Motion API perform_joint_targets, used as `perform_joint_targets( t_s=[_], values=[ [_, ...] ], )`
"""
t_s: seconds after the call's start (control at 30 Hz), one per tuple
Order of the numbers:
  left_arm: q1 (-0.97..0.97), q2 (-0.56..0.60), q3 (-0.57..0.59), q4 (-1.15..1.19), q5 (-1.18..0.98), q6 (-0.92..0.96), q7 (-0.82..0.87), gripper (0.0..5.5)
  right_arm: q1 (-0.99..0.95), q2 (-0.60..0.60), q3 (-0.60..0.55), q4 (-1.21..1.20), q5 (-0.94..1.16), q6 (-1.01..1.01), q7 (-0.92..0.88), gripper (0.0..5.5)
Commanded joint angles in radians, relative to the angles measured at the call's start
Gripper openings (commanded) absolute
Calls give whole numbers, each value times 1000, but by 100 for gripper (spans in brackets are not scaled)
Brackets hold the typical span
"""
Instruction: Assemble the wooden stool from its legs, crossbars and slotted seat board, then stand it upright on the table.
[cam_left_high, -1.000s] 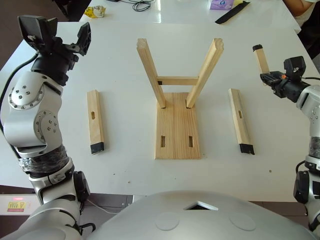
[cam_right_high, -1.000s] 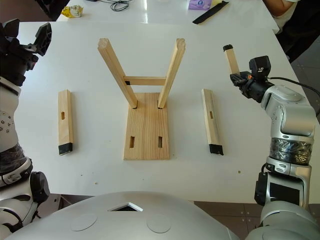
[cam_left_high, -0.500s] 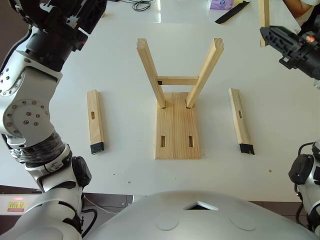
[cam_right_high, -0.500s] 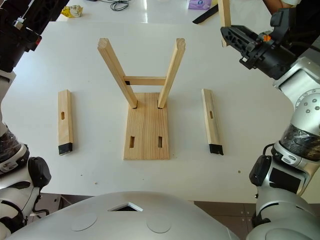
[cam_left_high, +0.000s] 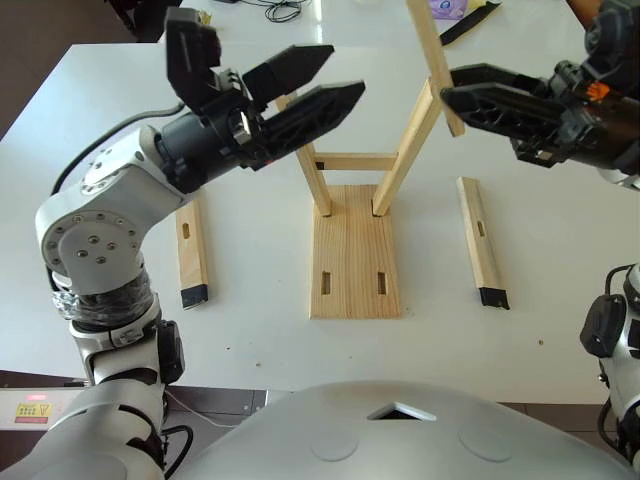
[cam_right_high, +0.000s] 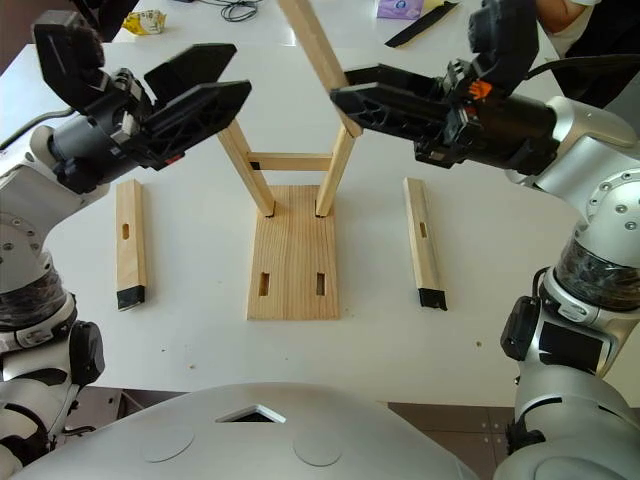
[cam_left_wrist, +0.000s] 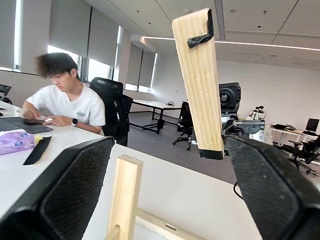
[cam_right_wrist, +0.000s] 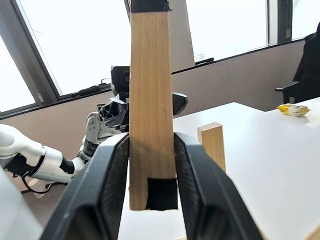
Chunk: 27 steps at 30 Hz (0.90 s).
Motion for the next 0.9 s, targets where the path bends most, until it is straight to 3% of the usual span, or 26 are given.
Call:
perform_joint_targets(
  t_s=[0.03, 0.4, 0.9],
  values=[
    [-31, -17, -58, 5, -33, 23, 4, 411, 44, -52, 32, -25, -30, -38, 78, 132],
    [-59, 26, -80, -14, -218, 69, -7, 411, 98, -78, 70, -53, -17, -52, 129, 132],
    [-26, 34, -135, -46, -144, 40, -55, 411, 112, -66, 100, -89, 37, -51, 102, 132]
  ],
)
